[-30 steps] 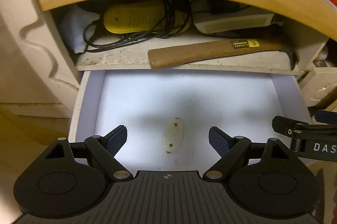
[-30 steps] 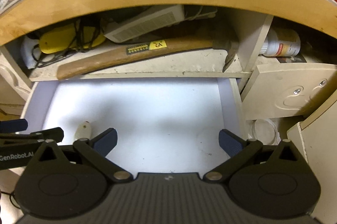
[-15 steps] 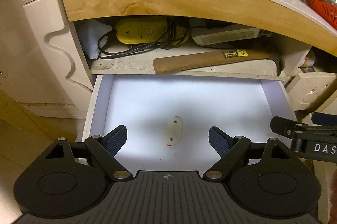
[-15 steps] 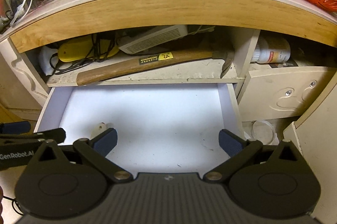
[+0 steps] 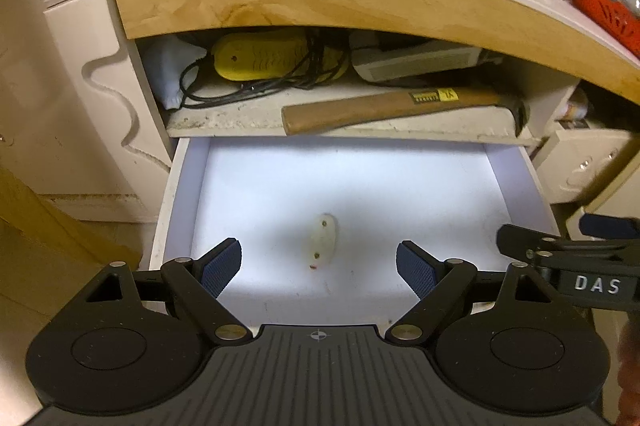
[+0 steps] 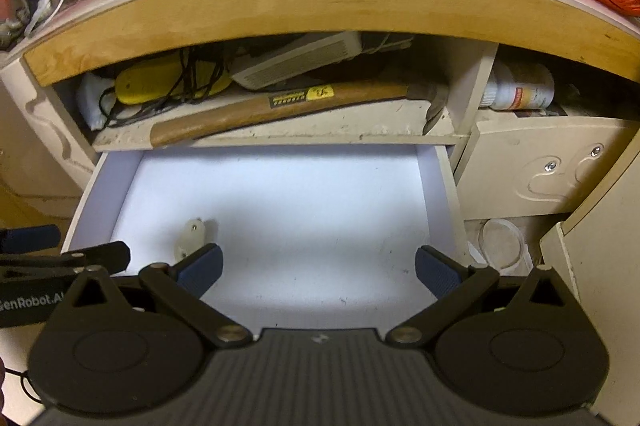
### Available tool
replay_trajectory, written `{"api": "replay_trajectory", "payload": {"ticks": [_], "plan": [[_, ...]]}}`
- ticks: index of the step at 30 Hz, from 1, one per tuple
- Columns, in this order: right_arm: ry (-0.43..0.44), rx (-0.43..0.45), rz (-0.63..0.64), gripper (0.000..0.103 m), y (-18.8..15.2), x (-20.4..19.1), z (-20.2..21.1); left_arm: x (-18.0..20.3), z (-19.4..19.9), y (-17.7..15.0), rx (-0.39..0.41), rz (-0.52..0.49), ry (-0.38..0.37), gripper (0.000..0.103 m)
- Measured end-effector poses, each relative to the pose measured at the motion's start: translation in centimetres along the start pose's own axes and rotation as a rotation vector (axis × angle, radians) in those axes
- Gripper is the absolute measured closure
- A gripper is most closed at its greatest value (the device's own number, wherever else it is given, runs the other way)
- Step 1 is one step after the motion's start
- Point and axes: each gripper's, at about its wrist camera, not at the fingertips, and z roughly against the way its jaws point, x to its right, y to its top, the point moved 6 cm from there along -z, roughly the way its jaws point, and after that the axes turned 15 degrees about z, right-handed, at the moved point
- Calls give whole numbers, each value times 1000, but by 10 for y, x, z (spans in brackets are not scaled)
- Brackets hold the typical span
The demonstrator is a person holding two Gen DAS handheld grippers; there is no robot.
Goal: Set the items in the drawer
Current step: 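Back both grippers out of the drawer away from the white object, then move both grippers to the front panel of the white drawer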
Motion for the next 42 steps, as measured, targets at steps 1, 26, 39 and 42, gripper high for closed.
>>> {"api": "replay_trajectory", "payload": {"ticks": [1, 26, 39, 42], "plan": [[-1, -8, 3, 0, -2, -1, -1, 0, 0, -3, -7, -6, 5, 17], [28, -239, 11, 0, -77, -11, -14, -27, -20, -61, -215, 16, 63, 17], [41, -261, 10, 0, -82, -12, -20, -29, -27, -69, -252, 22, 68, 17], [44, -261, 12, 0, -82, -13, -21, -29, -28, -69, -252, 23, 68, 17]]}}
